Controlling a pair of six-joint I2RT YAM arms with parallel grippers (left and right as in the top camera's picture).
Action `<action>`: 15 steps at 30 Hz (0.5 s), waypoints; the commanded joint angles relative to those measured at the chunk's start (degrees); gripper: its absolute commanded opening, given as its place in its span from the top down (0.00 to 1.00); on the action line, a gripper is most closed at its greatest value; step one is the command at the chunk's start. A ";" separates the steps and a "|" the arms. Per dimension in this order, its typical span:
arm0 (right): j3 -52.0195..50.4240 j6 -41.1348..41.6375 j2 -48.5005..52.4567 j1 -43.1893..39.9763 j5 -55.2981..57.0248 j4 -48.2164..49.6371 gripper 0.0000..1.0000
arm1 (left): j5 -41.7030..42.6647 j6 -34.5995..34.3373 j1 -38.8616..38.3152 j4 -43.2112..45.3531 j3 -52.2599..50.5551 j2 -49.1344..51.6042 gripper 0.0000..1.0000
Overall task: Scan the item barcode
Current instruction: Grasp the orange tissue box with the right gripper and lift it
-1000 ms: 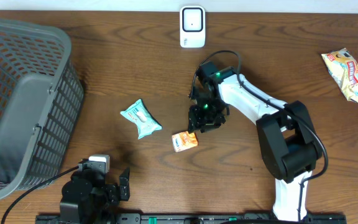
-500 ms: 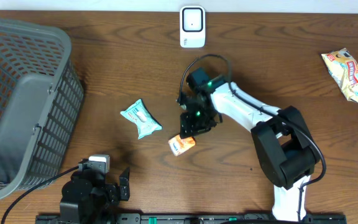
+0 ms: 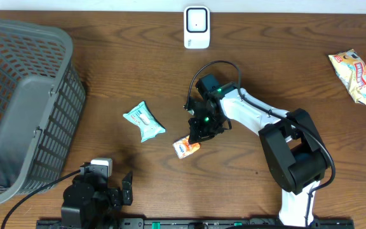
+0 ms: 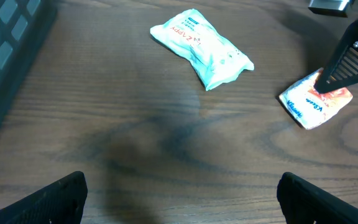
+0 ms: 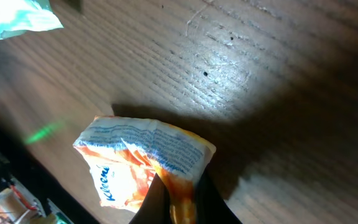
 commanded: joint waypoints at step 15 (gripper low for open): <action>1.88 9.35 -0.26 -17.66 -35.30 -29.97 0.99 | 0.74 0.35 -0.20 -0.11 0.24 -0.09 0.02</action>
